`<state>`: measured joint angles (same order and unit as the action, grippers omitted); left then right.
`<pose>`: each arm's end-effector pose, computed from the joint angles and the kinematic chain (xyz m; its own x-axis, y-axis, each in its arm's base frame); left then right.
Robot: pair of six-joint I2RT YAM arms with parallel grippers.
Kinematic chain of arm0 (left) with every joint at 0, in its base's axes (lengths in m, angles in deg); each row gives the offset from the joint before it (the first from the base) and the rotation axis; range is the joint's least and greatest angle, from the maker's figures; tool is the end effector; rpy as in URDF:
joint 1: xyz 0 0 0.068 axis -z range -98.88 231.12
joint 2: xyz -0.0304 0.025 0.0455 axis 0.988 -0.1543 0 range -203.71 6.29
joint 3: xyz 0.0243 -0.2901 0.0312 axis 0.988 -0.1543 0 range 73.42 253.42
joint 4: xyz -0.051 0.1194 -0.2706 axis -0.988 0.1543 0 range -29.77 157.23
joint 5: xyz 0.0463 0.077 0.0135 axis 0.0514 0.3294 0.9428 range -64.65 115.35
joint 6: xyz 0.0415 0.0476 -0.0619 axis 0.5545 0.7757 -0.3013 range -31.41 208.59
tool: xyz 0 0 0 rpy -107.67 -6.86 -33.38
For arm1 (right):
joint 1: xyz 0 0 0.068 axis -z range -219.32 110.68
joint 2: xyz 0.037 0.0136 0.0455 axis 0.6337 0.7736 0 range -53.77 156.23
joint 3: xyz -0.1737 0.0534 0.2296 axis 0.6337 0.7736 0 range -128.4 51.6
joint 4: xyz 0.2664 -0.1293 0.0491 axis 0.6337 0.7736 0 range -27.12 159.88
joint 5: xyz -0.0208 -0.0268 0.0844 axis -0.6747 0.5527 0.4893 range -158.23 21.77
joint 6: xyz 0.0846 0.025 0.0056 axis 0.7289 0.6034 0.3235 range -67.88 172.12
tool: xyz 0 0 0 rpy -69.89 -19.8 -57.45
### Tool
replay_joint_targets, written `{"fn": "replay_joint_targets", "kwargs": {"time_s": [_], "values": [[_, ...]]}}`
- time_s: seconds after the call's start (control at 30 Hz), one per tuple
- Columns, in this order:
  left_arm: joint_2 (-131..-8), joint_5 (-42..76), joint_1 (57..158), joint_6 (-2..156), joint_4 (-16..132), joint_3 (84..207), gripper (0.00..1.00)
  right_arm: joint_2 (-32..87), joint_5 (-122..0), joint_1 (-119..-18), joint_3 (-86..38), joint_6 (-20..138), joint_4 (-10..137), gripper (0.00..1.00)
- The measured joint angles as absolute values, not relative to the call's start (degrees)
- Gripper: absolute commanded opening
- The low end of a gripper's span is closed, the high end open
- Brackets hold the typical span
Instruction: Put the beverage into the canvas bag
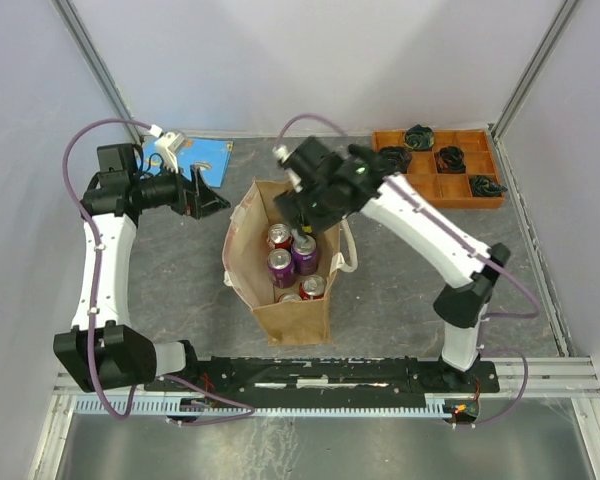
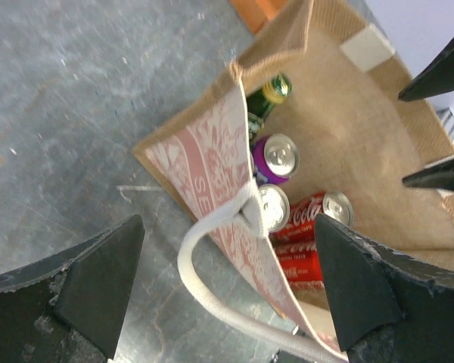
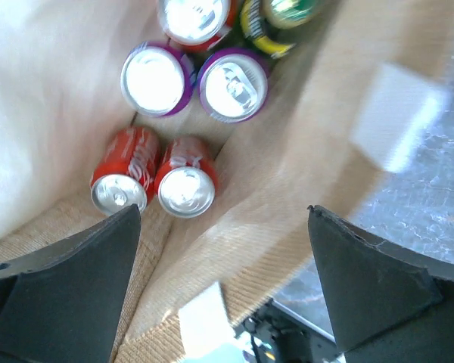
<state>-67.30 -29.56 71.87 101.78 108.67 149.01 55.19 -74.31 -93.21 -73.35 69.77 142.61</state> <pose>0.3117 -0.0143 0.3701 -0.5903 0.0368 -0.8063 0.6151 0.6673 -0.4199 0.2649 0.3491 0.3826 -0.7389 -0.5011 -0.4504 -0.5788 0.8143 0.0436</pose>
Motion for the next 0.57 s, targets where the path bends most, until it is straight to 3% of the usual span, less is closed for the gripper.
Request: {"fn": "replay_joint_targets", "kwargs": {"time_s": [0.23,0.57], "values": [[-68.61,-25.41,75.1,92.66,101.7,157.47,0.99,43.57,-75.8,-82.42,-71.31,73.39,135.42,0.99],[-67.89,-16.05,85.51,86.78,100.43,158.43,0.99,26.71,-66.97,-72.25,-46.75,80.1,125.21,0.99]]}}
